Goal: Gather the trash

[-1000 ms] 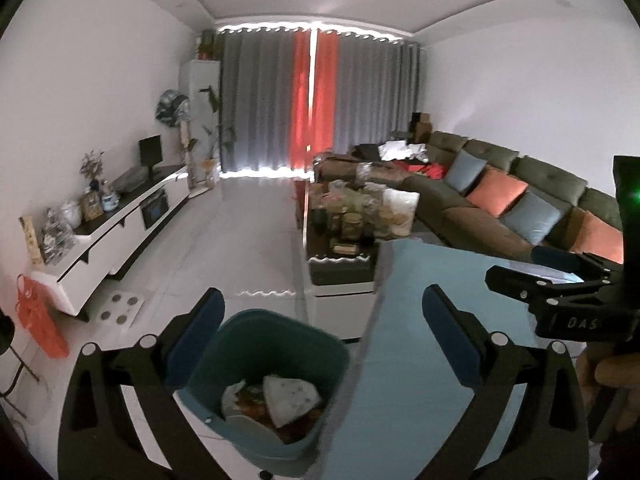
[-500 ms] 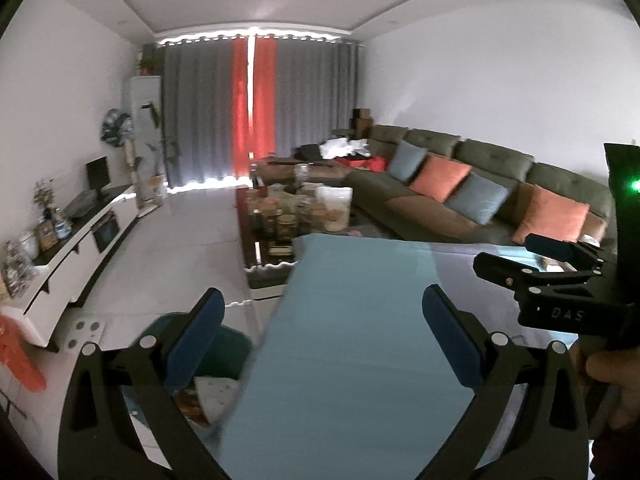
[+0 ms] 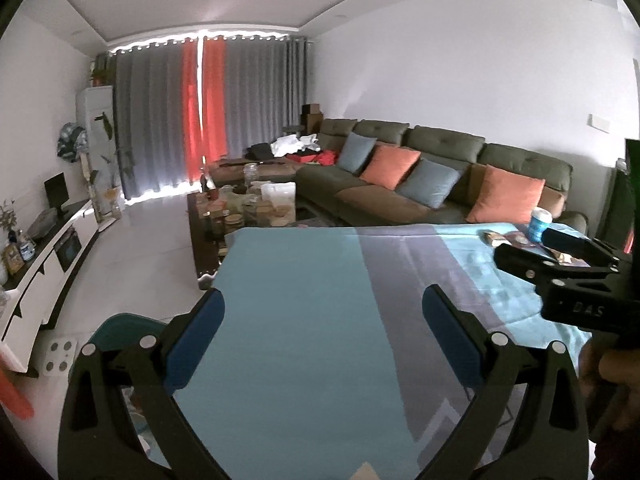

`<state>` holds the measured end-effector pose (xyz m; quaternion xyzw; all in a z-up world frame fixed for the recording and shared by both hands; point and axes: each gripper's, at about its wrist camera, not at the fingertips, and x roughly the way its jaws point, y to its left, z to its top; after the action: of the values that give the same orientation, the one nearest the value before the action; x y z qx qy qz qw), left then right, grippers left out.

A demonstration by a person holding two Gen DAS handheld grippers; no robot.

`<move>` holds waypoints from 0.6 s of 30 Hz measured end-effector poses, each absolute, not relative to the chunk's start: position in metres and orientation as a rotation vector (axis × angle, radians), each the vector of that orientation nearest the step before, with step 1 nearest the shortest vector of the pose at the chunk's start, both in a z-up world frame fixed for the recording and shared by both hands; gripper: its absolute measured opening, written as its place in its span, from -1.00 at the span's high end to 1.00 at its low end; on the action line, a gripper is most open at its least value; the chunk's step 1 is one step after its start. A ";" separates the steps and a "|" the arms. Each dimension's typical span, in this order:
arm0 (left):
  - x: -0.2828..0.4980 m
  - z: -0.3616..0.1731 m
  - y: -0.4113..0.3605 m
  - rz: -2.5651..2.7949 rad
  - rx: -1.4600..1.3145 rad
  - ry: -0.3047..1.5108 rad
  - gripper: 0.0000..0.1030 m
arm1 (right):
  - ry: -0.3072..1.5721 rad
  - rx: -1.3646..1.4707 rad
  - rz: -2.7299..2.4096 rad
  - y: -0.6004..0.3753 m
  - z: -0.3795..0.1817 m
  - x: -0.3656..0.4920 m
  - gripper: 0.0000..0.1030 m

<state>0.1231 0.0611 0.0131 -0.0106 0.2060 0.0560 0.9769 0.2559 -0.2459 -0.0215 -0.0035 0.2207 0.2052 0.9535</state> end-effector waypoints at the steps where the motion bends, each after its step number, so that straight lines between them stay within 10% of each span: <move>1: 0.122 0.012 0.056 0.102 -0.018 0.413 -0.89 | 0.448 -0.003 0.405 -0.251 -0.023 0.253 -0.87; 18: 0.114 0.000 0.019 0.011 0.004 0.364 -0.89 | 0.326 0.005 0.190 -0.310 -0.033 0.190 -0.87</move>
<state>0.1139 0.0190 -0.0001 0.0020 0.1811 0.0056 0.9835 0.1904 -0.3098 -0.0325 0.0022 0.1621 0.0947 0.9822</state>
